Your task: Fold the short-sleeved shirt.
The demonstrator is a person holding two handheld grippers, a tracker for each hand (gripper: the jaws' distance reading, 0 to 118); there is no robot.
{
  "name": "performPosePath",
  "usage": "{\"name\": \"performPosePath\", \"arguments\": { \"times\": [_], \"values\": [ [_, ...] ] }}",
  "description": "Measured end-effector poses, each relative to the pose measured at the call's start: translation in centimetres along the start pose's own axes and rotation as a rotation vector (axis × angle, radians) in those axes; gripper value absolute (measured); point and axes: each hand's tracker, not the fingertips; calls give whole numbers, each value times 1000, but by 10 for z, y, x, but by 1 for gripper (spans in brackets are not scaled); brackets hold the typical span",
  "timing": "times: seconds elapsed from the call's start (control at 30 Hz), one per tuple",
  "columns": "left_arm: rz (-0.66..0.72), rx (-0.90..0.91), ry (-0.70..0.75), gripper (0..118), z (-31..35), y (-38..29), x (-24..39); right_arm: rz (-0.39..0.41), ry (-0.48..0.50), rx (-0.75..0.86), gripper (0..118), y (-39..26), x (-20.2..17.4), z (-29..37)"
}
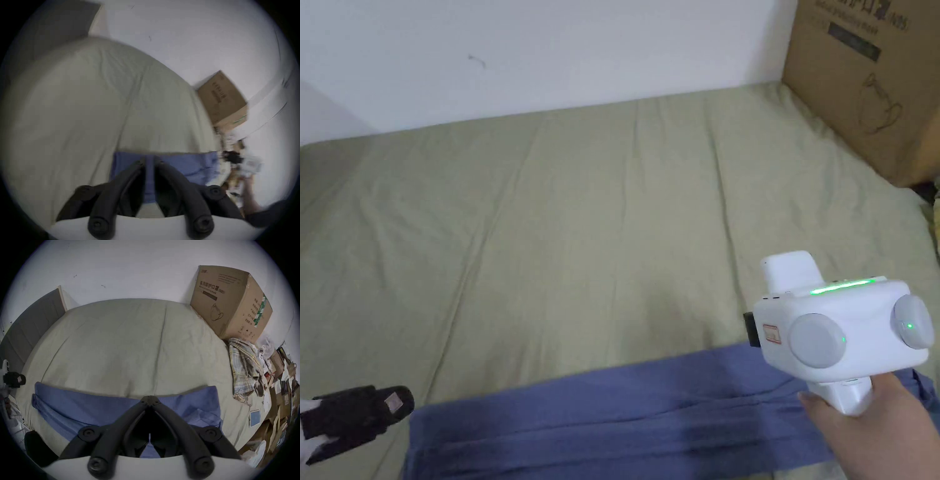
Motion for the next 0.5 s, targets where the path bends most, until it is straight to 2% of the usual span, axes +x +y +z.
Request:
{"name": "performPosePath", "arguments": {
  "times": [0.03,0.07,0.13,0.2,0.3,0.5],
  "values": [
    [32,-19,-43,49,-2,-2,-16,7,10,-6,0,0,-2,-2],
    [50,-53,-71,59,-7,-3,-20,12,18,-12,0,-1,-4,-3],
    [42,-92,-33,94,-15,-5,-33,13,32,-24,0,-2,-3,-6],
    [26,-98,15,115,-24,-8,-38,4,74,-32,0,-4,2,-6],
    [72,-113,-32,117,-37,-9,-49,37,48,-50,0,-6,4,-8],
    [251,-183,-385,118,-72,-17,-71,37,36,-72,0,-8,15,-10]
  ]
}}
